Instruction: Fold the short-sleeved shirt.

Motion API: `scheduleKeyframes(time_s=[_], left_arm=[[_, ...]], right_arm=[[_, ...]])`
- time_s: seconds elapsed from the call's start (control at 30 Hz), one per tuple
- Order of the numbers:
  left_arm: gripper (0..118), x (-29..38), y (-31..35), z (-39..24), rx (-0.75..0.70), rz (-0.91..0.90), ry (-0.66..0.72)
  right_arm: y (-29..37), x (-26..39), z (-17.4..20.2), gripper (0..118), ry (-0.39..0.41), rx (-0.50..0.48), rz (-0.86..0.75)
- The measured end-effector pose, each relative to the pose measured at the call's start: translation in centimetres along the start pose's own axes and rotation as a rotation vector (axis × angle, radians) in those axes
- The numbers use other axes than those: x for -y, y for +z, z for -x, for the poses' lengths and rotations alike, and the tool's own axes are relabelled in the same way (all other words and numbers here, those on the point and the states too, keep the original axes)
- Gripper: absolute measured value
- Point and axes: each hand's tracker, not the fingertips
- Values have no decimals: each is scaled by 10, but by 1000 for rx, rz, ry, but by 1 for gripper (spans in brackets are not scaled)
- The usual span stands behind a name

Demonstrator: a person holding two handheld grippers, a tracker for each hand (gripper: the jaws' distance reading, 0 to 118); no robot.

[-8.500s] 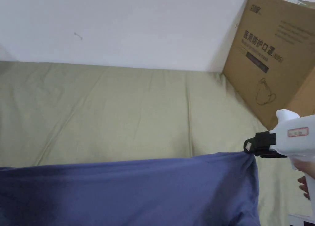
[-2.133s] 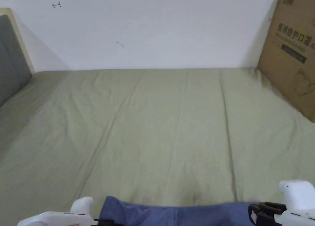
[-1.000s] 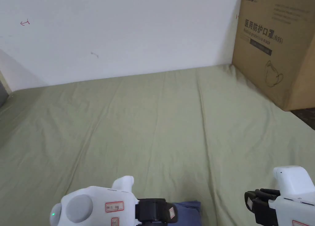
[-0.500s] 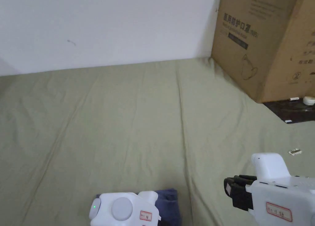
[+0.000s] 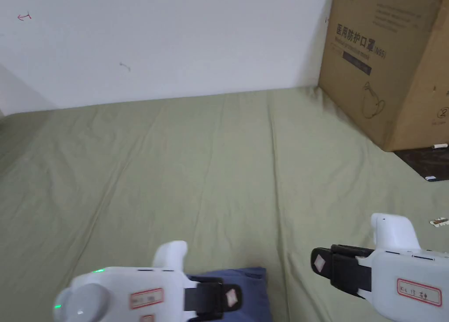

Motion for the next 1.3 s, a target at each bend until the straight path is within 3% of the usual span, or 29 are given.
scheduleKeyframes(time_s=[0.17, 0.37, 0.53, 0.63, 0.83, 0.9, 0.93, 1.0, 1.03, 1.13, 1.3], left_arm=[[2, 10, 69, 35, -145, -179, 121], [1, 36, 90, 87, -180, -198, 311], [2, 42, 79, 121, -64, -114, 403], [2, 37, 69, 135, -23, -57, 375], [2, 27, 44, 163, 79, -53, 369], [15, 22, 33, 172, 77, -25, 380], [34, 23, 26, 175, 89, -3, 374], [105, 24, 16, 181, 87, 37, 370], [118, 25, 15, 186, 97, 11, 375], [118, 39, -8, 193, 274, 48, 512], [118, 40, -64, 194, 429, 82, 497]], right_arm=[[-72, 15, 10, 0, -43, -77, 209], [-156, 46, -4, 0, -134, -147, 454], [-173, 58, -36, 0, -134, -69, 504], [-161, 59, -55, 0, -227, -114, 480], [-152, 62, -66, 0, -235, -108, 479], [-152, 63, -69, 0, -245, -119, 477], [-153, 64, -70, 0, -259, -124, 477], [-153, 64, -73, 0, -276, -133, 477], [-152, 65, -73, 0, -279, -134, 473], [-152, 68, -74, 0, -272, -133, 457], [-153, 73, -79, 0, -286, -150, 443]])
